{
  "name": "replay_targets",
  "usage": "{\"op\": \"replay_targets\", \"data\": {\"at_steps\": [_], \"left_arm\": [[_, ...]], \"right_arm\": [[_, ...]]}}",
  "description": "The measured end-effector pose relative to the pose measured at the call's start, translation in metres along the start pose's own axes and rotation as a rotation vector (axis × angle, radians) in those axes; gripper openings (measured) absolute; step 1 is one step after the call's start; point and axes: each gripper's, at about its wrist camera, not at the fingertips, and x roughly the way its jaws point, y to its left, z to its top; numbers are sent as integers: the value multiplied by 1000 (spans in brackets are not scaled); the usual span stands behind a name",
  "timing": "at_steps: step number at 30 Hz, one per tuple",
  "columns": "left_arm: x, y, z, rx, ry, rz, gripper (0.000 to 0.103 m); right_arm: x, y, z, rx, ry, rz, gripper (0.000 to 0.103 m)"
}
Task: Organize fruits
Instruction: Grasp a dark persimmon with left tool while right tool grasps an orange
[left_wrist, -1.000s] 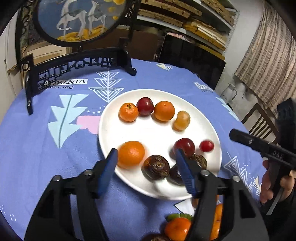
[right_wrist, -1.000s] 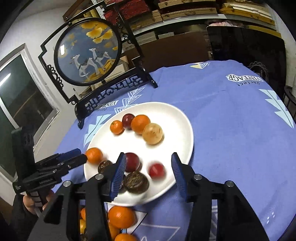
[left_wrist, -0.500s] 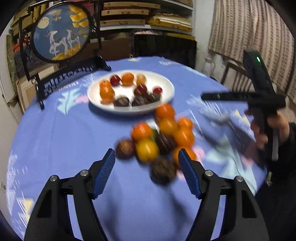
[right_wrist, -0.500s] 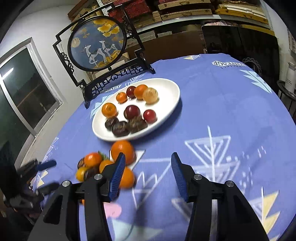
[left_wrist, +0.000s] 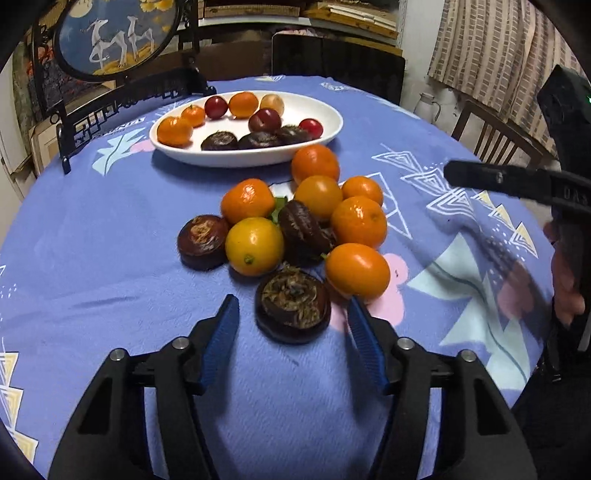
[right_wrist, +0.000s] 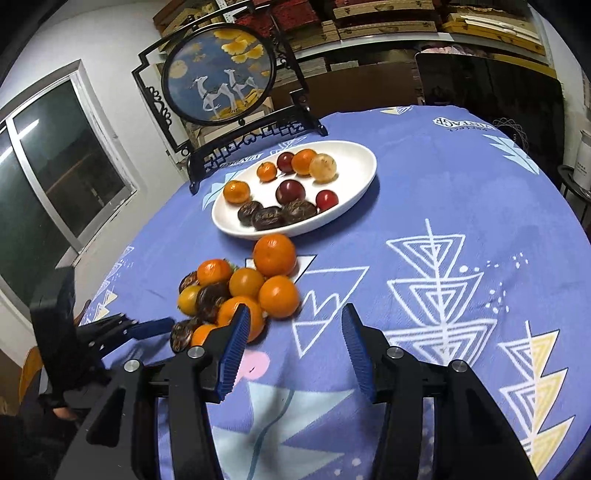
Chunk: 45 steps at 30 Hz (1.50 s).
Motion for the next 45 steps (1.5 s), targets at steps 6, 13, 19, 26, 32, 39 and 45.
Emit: {"op": "replay_targets", "data": {"at_steps": [6,13,19,26,32,39,45], "left_arm": [[-21,2,-5,-1,-49,-39,42],[-65,24,-12,-63,-149,-43,42],[-63,38,-22,-108,-135,-44,42],[-61,42,-18,-123,-136,-51,42],[-55,44,20,-94,-156,-43,42],[-18,67,103,-132,-180,-68,42],[39,84,160,-159,-114,-55,43]], "right_arm": [[12,24,-10,-64,72,54,52],[47,75,-26,-201,180,99,52],[70,87,-23,-191,206,101,40],[49,71,-15,-128,173,160,35],[14,30,29,-48,22,110,35],[37,-7,97,17,-43,40,35],[91,-19,138,41,-26,-20,36]]}}
